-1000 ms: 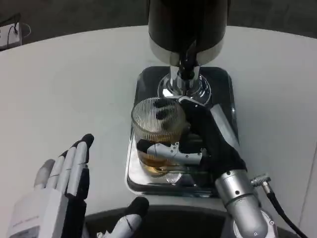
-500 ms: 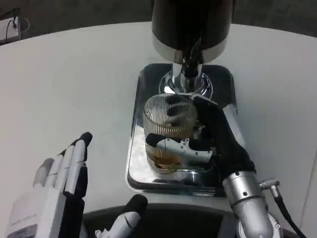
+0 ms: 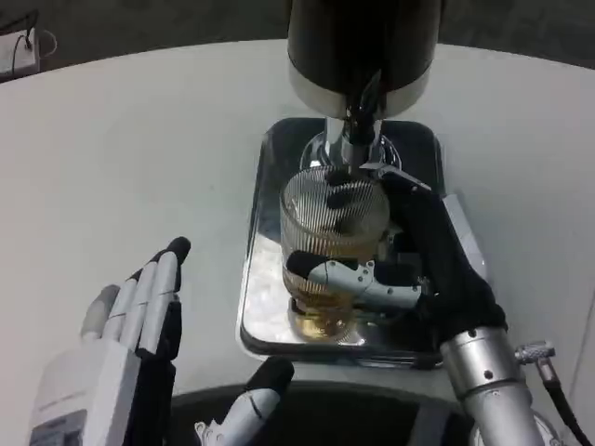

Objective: Grasp the cup under the faucet to collect the drink, then remove the cup.

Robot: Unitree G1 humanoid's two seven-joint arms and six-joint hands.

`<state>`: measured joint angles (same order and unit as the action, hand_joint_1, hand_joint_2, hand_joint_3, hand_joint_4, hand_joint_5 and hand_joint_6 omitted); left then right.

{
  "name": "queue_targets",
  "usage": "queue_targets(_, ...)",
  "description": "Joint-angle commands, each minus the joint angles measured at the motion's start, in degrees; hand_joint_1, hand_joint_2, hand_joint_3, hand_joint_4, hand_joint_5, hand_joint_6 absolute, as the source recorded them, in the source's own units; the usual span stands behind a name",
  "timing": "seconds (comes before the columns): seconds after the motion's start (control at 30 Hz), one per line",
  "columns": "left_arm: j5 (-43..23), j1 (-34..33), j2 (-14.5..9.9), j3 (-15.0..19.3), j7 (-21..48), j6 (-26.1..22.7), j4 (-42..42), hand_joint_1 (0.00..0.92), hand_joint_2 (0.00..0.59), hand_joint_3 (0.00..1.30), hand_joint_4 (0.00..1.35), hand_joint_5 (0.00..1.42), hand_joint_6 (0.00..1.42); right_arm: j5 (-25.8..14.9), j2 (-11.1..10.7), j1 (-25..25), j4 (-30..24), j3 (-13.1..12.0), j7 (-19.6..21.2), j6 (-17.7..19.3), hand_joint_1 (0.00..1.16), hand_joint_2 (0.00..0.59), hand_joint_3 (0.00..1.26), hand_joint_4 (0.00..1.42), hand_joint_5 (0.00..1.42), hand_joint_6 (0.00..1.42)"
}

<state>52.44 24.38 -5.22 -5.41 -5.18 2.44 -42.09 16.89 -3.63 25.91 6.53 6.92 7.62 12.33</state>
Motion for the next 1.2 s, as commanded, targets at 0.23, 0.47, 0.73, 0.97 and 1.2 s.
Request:
queue_targets(0.23, -0.39, -0.64, -0.47, -0.47, 0.35, -0.03, 1.58, 0.0, 0.183, 0.01, 0.0, 0.04, 0.0, 1.55, -1.38, -3.96, -3.64, 1.38, -2.17, 0.04, 1.14, 0.08, 0.92, 1.06, 1.23, 1.42)
queue_targets(0.47, -0.3, -1.43, -0.6, -1.11, -0.31, 0.55, 2.26, 0.0, 0.183, 0.0, 0.0, 0.03, 0.0, 0.16, -2.05, -7.59, -8.79, 0.14, -3.68, 0.04, 1.14, 0.08, 0.92, 1.06, 1.23, 1.42)
queue_targets(0.73, 1.14, -2.72, -1.06, -2.17, -0.98, 1.38, 2.78, 0.0, 0.181, 0.0, 0.0, 0.02, 0.0, -3.13, -3.81, -13.62, -18.08, -2.47, -6.95, -0.82, 1.15, 0.078, 0.93, 1.06, 1.23, 1.42)
queue_targets(0.97, 5.09, -3.73, -1.27, -4.29, 0.22, 1.0, 2.09, 0.0, 0.155, 0.0, 0.0, 0.0, 0.0, -7.34, -5.84, -20.12, -27.52, -5.67, -10.5, -1.77, 1.15, 0.073, 0.93, 1.06, 1.22, 1.42)
queue_targets(1.2, 14.2, -5.3, -1.01, -7.08, 4.3, -0.66, 0.32, 0.0, 0.121, 0.0, 0.0, 0.0, 0.0, -11.32, -7.77, -24.32, -35.29, -9.18, -13.33, -3.34, 1.15, 0.071, 0.93, 1.06, 1.22, 1.42)
